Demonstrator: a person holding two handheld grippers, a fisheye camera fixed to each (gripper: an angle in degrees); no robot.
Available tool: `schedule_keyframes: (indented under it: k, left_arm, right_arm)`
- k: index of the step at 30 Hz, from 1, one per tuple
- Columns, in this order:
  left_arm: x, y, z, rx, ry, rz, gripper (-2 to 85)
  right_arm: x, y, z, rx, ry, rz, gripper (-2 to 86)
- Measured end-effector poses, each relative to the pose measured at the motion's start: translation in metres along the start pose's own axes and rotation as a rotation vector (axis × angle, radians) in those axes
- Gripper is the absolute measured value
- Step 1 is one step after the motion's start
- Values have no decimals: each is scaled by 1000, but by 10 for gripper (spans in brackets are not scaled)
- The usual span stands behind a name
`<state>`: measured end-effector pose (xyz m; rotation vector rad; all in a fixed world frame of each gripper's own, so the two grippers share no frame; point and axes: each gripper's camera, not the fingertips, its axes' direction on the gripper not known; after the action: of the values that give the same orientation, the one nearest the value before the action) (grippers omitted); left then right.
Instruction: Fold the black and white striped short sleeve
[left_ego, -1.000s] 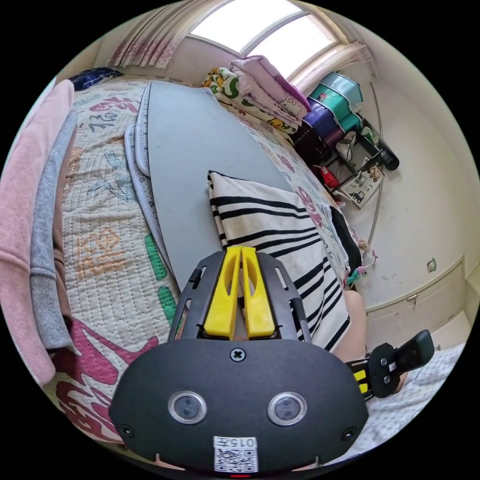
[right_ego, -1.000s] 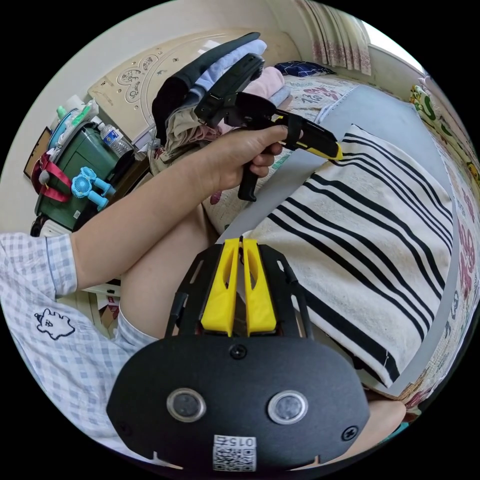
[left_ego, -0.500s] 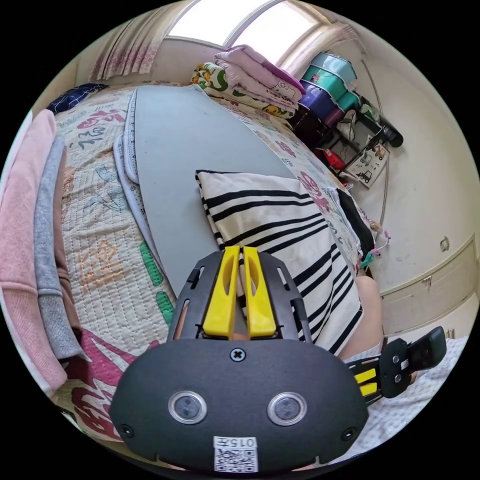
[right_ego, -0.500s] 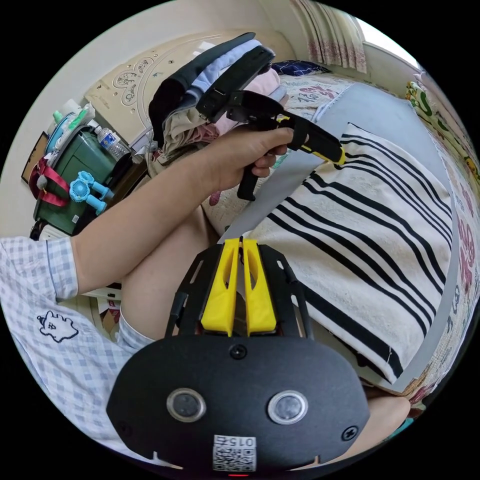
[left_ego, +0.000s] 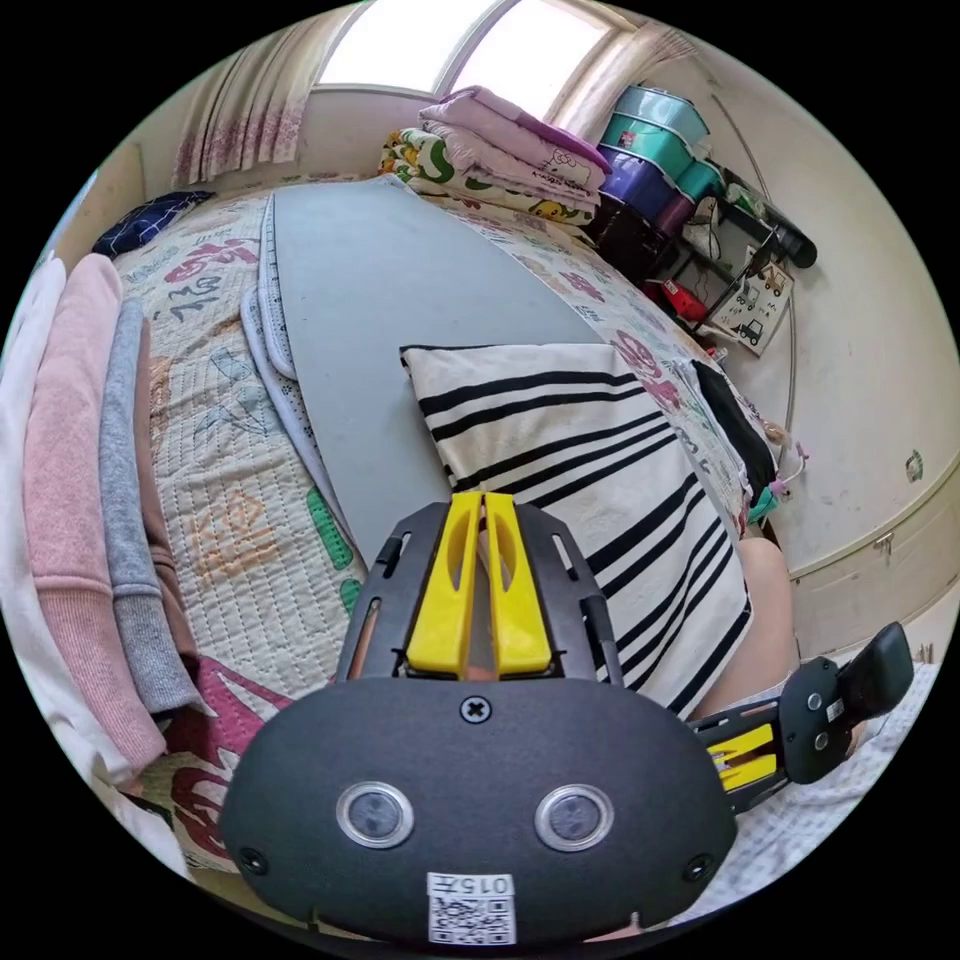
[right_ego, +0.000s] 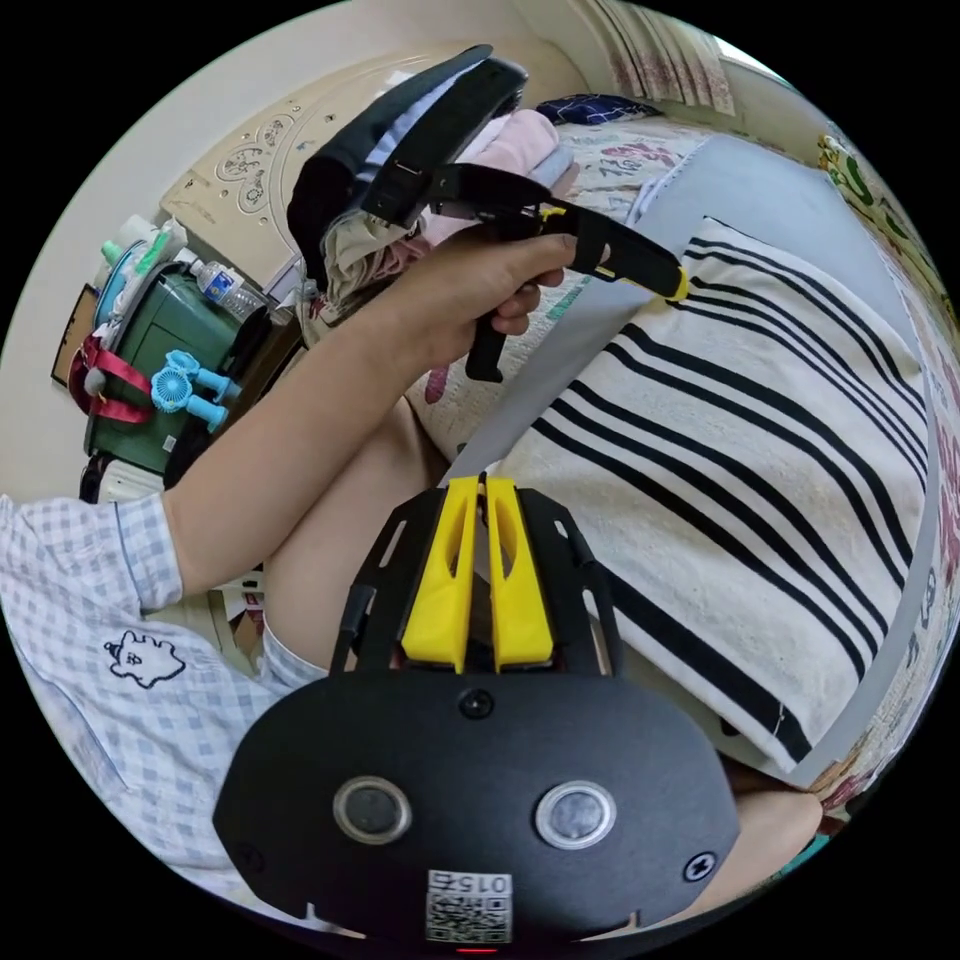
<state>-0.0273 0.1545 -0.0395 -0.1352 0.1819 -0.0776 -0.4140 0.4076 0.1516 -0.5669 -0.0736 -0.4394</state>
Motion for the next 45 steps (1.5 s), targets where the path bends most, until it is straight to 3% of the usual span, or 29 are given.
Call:
schedule_keyframes:
  k: [2,5,9,12,21,25,40,43,45]
  left_arm:
    - [-9,0,-1,5,41,-31,0]
    - [-30,1,-3,20,117,-98,10]
    - [-50,3,-11,79,181,-145,58]
    - [-59,4,-14,96,192,-151,93]
    - [-87,7,-31,165,117,-226,156]
    - [-94,6,-33,173,126,-231,163]
    - [-134,6,-50,157,22,-363,210]
    - [-140,8,-56,153,10,-374,191]
    - [-142,9,-64,169,10,-375,181]
  right_arm:
    - [-2,-1,-12,-37,-38,-97,4]
    - [24,0,-67,97,-46,-148,5]
    - [155,-12,-147,296,178,102,26]
    - [279,-9,-179,410,136,368,52]
    - [463,-55,-123,262,116,579,88]
    - [491,-89,-81,220,-26,536,77]
    - [455,-241,53,-32,31,177,43]
    - [456,-245,44,45,29,138,53]
    - [473,-237,20,197,-40,168,59]
